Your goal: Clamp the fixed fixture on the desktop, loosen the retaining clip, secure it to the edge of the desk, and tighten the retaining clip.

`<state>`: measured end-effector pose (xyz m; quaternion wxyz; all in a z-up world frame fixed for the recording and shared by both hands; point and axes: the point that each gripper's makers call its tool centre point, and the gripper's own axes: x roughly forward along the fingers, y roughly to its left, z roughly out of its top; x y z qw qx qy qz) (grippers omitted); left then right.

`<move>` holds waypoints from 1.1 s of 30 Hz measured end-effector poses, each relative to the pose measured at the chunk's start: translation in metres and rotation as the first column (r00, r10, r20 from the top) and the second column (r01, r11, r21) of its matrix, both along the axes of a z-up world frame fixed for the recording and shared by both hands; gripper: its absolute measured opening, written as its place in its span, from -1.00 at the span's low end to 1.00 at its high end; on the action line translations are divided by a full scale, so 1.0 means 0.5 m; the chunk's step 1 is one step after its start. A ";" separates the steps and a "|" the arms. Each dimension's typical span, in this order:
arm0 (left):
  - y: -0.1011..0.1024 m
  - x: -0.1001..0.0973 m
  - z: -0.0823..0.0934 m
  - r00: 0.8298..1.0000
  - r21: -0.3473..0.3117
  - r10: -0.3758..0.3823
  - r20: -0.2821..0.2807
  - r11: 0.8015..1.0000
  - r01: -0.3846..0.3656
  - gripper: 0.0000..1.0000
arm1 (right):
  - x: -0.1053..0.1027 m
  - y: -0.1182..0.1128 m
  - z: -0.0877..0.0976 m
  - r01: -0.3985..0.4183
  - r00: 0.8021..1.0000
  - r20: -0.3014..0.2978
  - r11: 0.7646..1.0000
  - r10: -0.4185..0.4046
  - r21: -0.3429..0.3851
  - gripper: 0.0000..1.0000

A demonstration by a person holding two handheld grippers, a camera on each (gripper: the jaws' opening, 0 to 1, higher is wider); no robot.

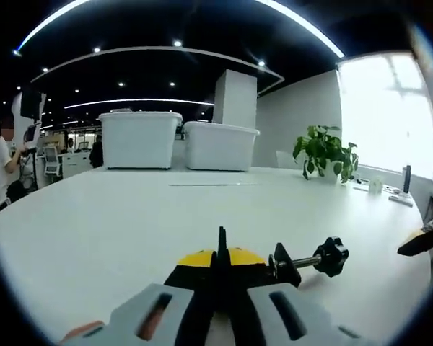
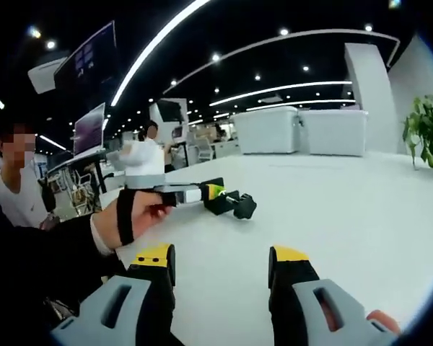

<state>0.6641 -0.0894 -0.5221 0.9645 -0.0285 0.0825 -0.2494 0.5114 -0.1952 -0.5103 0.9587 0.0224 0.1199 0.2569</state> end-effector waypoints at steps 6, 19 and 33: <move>0.001 -0.009 -0.002 0.998 0.035 -0.068 -0.002 0.997 0.068 -0.88 | 0.055 0.029 0.002 -0.056 0.998 -0.022 0.994 0.058 0.093 0.01; 0.012 -0.027 -0.003 0.992 0.041 -0.128 0.017 0.991 0.127 -0.89 | 0.166 0.048 0.012 -0.042 0.986 -0.130 0.916 0.102 0.400 -0.03; 0.010 -0.024 -0.002 0.990 0.064 -0.135 0.028 0.989 0.133 -0.89 | 0.176 0.073 -0.025 0.000 0.947 -0.275 0.858 0.165 0.514 -0.58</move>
